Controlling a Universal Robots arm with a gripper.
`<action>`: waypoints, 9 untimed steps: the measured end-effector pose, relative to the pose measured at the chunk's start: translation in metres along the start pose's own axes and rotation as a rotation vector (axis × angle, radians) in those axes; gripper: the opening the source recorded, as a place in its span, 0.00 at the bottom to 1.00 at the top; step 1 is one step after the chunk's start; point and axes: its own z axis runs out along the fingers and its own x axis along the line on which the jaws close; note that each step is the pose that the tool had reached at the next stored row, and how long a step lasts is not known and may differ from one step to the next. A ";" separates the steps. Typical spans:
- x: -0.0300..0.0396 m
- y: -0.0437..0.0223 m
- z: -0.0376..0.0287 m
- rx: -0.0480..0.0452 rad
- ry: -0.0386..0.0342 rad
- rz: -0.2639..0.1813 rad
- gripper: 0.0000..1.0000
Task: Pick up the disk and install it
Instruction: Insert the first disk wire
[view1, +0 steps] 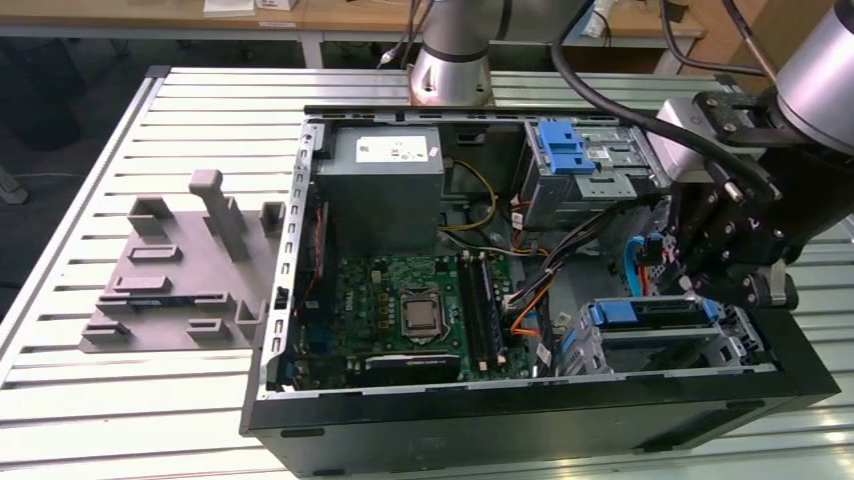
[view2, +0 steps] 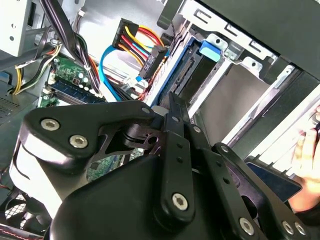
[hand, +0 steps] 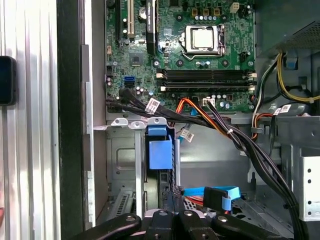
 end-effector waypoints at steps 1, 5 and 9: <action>-0.0004 -0.0003 0.0000 0.0000 0.0000 0.000 0.11; -0.0014 -0.0009 -0.0008 0.0000 0.0004 0.000 0.11; -0.0023 -0.0011 -0.0034 0.0000 0.0001 0.000 0.11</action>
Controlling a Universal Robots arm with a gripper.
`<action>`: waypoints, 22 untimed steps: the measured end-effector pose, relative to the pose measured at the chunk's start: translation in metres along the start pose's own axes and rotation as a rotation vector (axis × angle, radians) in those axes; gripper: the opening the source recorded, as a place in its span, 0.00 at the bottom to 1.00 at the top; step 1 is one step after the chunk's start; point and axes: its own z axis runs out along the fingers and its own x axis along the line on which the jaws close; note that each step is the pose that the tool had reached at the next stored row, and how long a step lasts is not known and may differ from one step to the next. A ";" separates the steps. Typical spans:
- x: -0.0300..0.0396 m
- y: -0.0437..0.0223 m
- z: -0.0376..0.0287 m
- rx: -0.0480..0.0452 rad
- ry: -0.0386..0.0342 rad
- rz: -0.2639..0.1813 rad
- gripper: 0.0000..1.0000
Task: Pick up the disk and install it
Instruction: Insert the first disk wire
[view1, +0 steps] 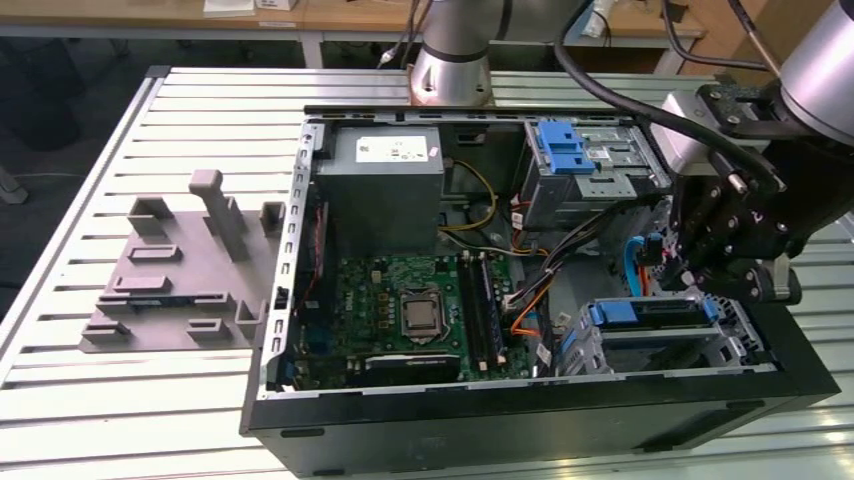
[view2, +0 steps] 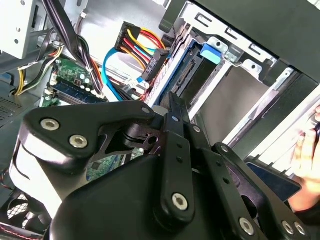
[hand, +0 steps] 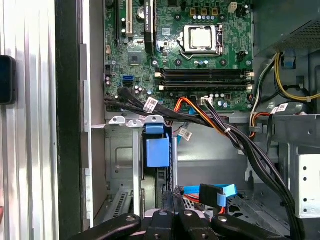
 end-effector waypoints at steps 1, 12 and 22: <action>-0.0001 0.0000 -0.0010 0.0000 0.0000 0.000 0.11; -0.0030 -0.0017 -0.0062 0.0000 -0.0001 0.000 0.11; -0.0099 -0.0073 -0.0066 0.0000 0.0001 0.000 0.11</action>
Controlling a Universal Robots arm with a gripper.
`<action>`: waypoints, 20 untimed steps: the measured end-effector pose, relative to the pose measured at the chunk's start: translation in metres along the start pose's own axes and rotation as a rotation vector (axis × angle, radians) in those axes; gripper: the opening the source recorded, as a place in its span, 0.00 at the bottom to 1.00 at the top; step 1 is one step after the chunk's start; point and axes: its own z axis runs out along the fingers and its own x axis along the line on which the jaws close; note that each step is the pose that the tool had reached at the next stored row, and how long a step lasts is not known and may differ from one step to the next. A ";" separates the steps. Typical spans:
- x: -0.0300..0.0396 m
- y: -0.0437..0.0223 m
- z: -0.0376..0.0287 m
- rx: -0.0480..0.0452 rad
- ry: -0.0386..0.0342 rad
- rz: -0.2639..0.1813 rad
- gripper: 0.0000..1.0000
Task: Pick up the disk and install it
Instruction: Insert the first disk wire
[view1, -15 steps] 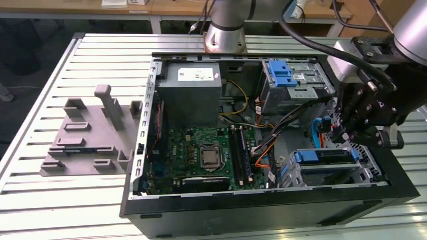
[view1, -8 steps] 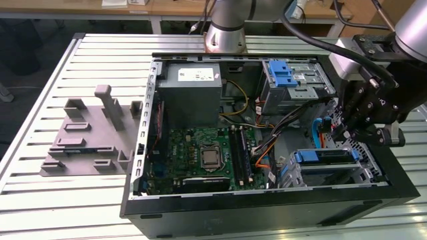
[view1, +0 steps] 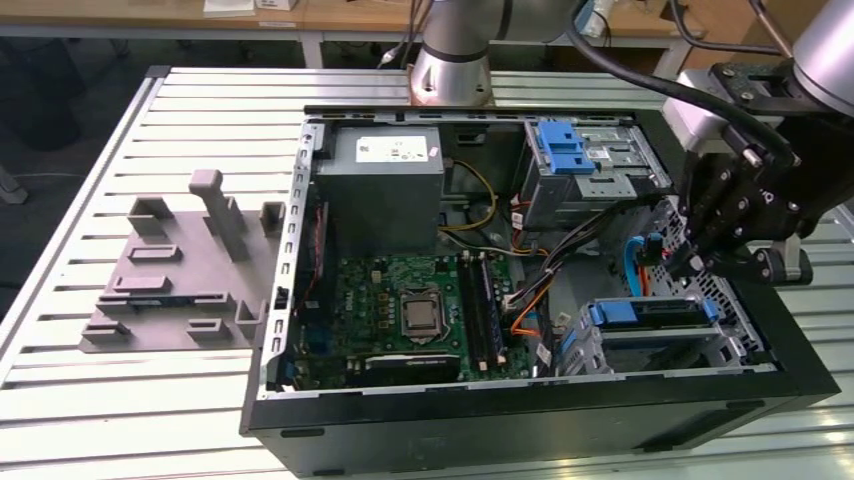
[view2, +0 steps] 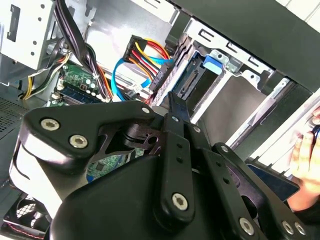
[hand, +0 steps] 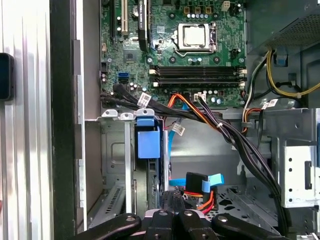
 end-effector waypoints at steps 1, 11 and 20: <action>-0.0008 -0.0005 0.0000 0.0000 0.0000 0.000 0.11; -0.0094 -0.0045 -0.0001 0.0000 -0.0001 0.000 0.11; -0.0163 -0.0075 0.0001 0.0003 -0.0001 0.000 0.11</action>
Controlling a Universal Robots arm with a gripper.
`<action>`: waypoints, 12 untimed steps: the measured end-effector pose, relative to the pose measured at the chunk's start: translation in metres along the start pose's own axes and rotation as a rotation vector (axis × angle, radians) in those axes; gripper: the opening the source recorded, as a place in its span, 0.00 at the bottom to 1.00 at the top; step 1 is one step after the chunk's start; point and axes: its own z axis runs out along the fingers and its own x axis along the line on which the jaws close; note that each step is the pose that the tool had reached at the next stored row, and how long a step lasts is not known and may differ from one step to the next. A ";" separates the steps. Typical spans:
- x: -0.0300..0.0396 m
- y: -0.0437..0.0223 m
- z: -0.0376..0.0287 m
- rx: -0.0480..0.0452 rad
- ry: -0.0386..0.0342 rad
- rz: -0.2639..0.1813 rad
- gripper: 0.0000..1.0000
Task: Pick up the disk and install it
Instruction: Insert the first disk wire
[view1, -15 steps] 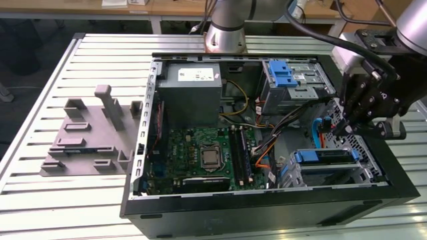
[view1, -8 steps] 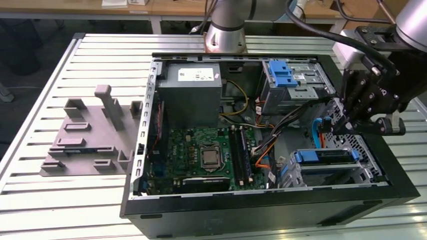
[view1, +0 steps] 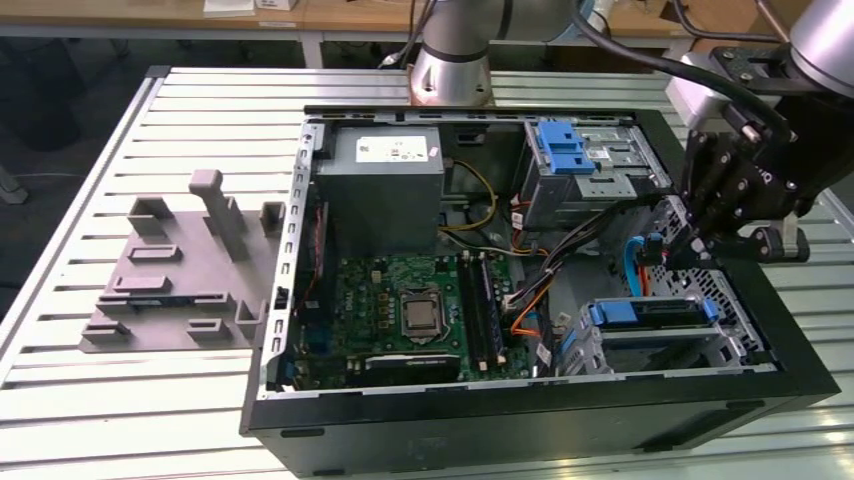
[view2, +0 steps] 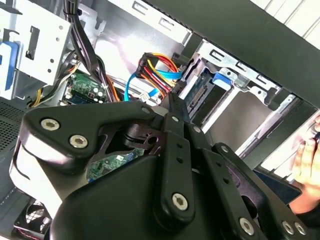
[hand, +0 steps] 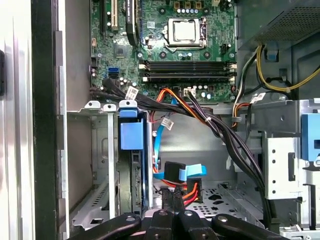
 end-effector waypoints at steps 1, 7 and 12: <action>-0.0003 -0.0001 0.0001 0.0000 0.0000 0.000 0.11; -0.0011 -0.0004 0.0009 0.0017 0.0002 0.000 0.11; -0.0011 -0.0004 0.0011 0.0021 0.0002 0.000 0.11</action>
